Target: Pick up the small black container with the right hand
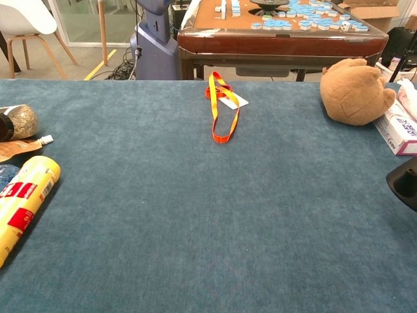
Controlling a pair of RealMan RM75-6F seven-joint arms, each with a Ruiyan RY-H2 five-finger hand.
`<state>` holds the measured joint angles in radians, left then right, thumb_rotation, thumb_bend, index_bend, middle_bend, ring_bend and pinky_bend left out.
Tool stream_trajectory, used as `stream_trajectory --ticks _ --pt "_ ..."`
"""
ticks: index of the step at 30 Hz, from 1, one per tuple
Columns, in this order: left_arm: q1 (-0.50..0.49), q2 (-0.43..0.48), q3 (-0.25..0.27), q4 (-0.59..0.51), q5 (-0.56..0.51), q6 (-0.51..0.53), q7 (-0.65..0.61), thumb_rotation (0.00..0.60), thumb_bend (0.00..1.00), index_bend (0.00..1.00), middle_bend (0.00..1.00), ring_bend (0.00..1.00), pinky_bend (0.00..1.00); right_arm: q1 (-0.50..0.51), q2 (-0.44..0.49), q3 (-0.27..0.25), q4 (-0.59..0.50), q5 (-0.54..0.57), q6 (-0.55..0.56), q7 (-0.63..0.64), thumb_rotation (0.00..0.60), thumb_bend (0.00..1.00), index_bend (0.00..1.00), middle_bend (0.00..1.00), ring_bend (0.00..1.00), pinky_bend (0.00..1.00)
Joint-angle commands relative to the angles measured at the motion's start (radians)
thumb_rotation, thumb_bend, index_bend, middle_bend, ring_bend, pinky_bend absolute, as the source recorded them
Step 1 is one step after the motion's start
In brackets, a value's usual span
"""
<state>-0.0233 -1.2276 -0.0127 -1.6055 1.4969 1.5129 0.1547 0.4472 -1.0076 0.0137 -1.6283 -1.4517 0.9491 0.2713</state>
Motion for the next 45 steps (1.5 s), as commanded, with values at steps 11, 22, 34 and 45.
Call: stream_trajectory --ticks 11,22,34,45 --pt "0.000 0.000 0.004 -0.004 0.006 0.000 -0.002 0.600 0.25 0.26 0.38 0.39 0.33 0.022 0.027 0.029 -0.038 0.077 -0.019 -0.154 0.249 0.00 1.00 1.00 0.91 0.32" --pt "-0.002 -0.002 0.006 -0.004 0.003 -0.006 0.003 0.600 0.25 0.26 0.38 0.39 0.32 0.044 0.052 0.040 -0.076 0.105 -0.041 -0.234 0.025 0.00 1.00 1.00 0.93 0.32" --pt "0.000 -0.004 0.008 0.002 0.003 -0.003 -0.004 0.600 0.25 0.26 0.38 0.39 0.32 0.062 0.072 0.058 -0.104 0.134 -0.041 -0.309 0.026 0.23 1.00 1.00 0.93 0.32" --pt "0.000 -0.005 0.007 0.008 0.004 -0.002 -0.014 0.600 0.25 0.26 0.38 0.39 0.32 0.069 0.073 0.065 -0.120 0.164 -0.040 -0.352 0.058 0.45 1.00 1.00 0.94 0.32"
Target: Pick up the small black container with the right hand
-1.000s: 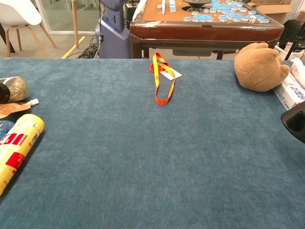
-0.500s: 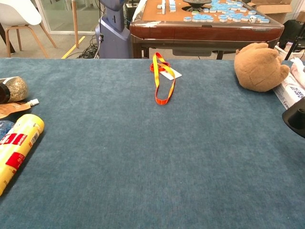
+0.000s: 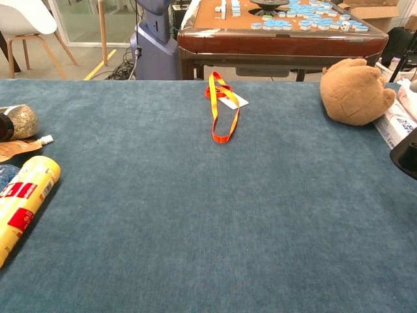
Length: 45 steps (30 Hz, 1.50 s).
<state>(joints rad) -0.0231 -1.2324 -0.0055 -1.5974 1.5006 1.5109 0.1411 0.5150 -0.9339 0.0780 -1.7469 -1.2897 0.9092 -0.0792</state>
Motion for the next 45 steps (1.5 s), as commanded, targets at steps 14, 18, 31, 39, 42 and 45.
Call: stream_trajectory --ticks 14,18,31,39,42,45 --pt "-0.004 -0.002 -0.001 0.002 -0.002 -0.007 -0.002 0.600 0.25 0.26 0.38 0.39 0.32 0.011 0.012 0.001 -0.007 0.009 -0.002 -0.051 0.155 0.52 1.00 1.00 0.94 0.32" --pt "-0.005 -0.005 -0.001 0.004 0.002 -0.004 -0.006 0.600 0.25 0.26 0.38 0.39 0.32 0.012 0.017 0.003 -0.019 0.009 0.005 -0.067 0.221 0.52 1.00 1.00 0.94 0.32" --pt "-0.006 -0.016 -0.004 0.024 0.005 0.000 -0.024 0.600 0.25 0.26 0.38 0.39 0.32 0.001 -0.007 0.005 -0.013 0.016 0.082 -0.207 0.351 0.56 1.00 1.00 0.94 0.32" --pt "-0.006 -0.023 -0.004 0.033 0.003 -0.002 -0.031 0.600 0.25 0.26 0.38 0.39 0.32 -0.009 -0.037 0.005 -0.005 0.017 0.124 -0.270 0.361 0.56 1.00 1.00 0.94 0.32" --pt "-0.006 -0.024 -0.003 0.034 0.003 -0.003 -0.031 0.600 0.25 0.26 0.38 0.39 0.32 -0.007 -0.050 0.007 0.004 0.016 0.133 -0.286 0.362 0.56 1.00 1.00 0.94 0.32" --pt "-0.006 -0.024 -0.003 0.035 0.001 -0.003 -0.032 0.600 0.25 0.26 0.38 0.39 0.32 -0.004 -0.064 0.011 0.011 0.020 0.131 -0.288 0.362 0.56 1.00 1.00 0.93 0.32"
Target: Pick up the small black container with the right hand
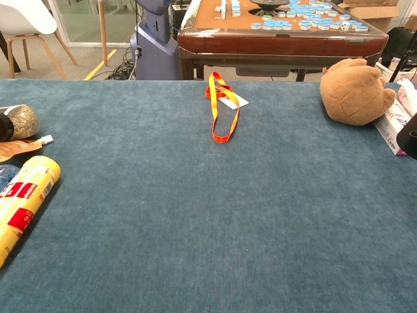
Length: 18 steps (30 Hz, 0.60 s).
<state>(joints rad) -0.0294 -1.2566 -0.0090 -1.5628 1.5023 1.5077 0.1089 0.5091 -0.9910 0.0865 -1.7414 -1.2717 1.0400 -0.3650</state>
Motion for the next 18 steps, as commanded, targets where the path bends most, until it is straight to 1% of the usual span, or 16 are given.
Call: stream_trajectory --ticks 1,9,18 --pt "0.000 0.000 0.000 0.000 0.000 0.000 0.000 0.600 0.25 0.26 0.38 0.39 0.32 0.004 -0.012 0.003 0.011 0.002 0.001 -0.006 0.363 0.56 1.00 1.00 0.93 0.32" --pt "-0.004 0.000 -0.003 -0.002 0.001 -0.001 0.001 0.600 0.25 0.26 0.38 0.39 0.32 0.013 -0.058 0.006 0.046 0.008 0.005 -0.038 0.366 0.56 1.00 1.00 0.94 0.32" --pt "-0.007 0.001 -0.004 -0.009 0.007 0.001 0.004 0.600 0.25 0.26 0.38 0.39 0.32 0.042 -0.134 0.016 0.083 -0.008 0.009 -0.087 0.393 0.56 1.00 1.00 0.93 0.32"
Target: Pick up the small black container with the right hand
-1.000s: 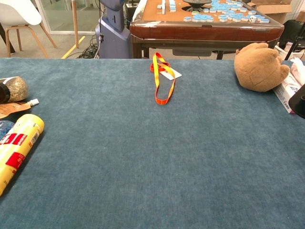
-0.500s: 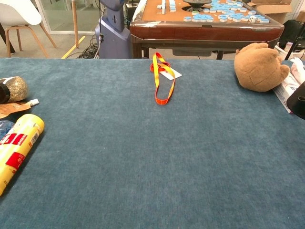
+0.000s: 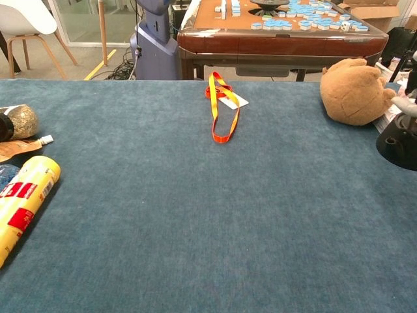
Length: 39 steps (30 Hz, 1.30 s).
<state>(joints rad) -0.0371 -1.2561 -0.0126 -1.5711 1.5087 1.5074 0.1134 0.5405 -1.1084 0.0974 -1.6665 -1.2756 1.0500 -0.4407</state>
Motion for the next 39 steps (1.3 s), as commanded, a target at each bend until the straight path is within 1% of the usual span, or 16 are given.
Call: stream_trajectory --ticks 1,13,21,27,39 --pt "0.001 0.001 0.000 -0.001 0.001 0.002 0.000 0.600 0.25 0.26 0.38 0.39 0.32 0.016 -0.025 0.007 0.013 -0.006 -0.003 -0.019 0.394 0.56 1.00 1.00 0.93 0.32" --pt "0.012 0.006 0.005 -0.001 0.001 0.016 -0.007 0.600 0.25 0.26 0.38 0.39 0.32 0.081 -0.139 0.020 0.057 -0.008 -0.022 -0.135 0.406 0.56 1.00 1.00 0.93 0.32" --pt "0.021 0.005 0.007 0.007 -0.002 0.023 -0.016 0.600 0.25 0.26 0.38 0.39 0.32 0.111 -0.183 0.017 0.062 -0.006 -0.034 -0.194 0.406 0.56 1.00 1.00 0.94 0.32" --pt "0.023 0.004 0.007 0.012 -0.004 0.023 -0.021 0.600 0.25 0.26 0.38 0.39 0.32 0.118 -0.196 0.020 0.059 0.009 -0.033 -0.200 0.406 0.56 1.00 1.00 0.93 0.32" --pt "0.021 0.002 0.005 0.013 -0.004 0.019 -0.018 0.600 0.25 0.26 0.38 0.39 0.32 0.115 -0.200 0.013 0.073 0.025 -0.031 -0.170 0.405 0.56 1.00 1.00 0.93 0.32"
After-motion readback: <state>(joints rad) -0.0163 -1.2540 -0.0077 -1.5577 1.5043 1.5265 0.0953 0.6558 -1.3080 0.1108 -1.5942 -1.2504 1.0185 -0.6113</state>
